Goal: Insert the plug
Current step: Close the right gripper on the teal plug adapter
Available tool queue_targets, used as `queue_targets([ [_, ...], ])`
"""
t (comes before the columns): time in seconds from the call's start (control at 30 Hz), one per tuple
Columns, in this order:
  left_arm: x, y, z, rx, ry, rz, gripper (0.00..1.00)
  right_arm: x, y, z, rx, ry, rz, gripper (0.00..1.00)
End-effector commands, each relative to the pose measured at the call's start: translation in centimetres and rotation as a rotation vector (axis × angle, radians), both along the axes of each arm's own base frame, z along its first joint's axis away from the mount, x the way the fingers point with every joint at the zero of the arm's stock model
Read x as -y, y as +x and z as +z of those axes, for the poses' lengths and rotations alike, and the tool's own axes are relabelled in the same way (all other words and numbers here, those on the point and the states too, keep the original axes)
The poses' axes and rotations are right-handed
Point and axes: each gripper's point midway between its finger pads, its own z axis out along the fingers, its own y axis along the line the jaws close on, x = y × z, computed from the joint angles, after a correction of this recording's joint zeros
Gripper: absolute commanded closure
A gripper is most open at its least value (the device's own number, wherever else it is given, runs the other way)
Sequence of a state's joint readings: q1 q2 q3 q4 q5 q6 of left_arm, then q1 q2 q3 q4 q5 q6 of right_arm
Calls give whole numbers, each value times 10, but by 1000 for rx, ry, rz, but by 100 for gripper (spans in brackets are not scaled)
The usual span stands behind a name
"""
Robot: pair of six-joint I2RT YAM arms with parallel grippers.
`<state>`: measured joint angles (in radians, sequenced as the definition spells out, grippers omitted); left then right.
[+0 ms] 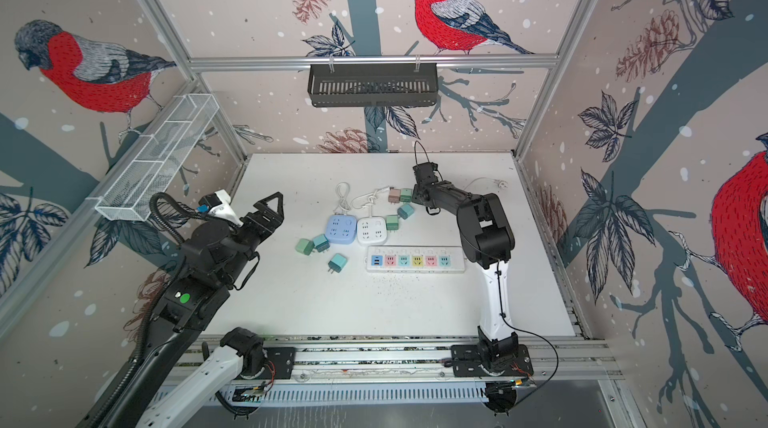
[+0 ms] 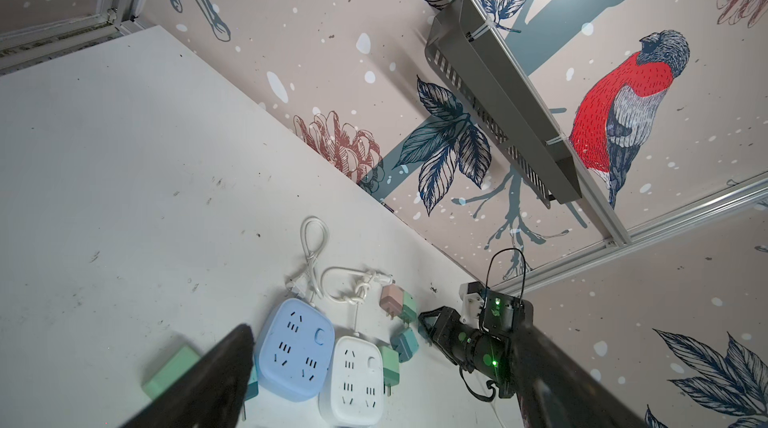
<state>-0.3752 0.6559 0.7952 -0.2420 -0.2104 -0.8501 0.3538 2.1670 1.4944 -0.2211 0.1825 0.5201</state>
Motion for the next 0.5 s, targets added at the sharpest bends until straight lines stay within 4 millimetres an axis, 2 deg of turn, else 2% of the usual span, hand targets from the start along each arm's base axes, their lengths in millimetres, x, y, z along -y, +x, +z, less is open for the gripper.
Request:
queue_targets([
  [0.0, 4, 4, 3, -5, -25, -9, 3, -4, -21, 3, -55, 4, 43, 78],
  [0.23, 7, 7, -2, -42, -11, -22, 3, -13, -38, 63, 100, 80, 111, 83],
  [0.33, 14, 7, -3, 7, -9, -61, 3, -14, -53, 95, 203, 112, 150, 83],
  [0.47, 22, 14, -17, 30, 38, -103, 3, -8, -78, 132, 342, 148, 185, 84],
])
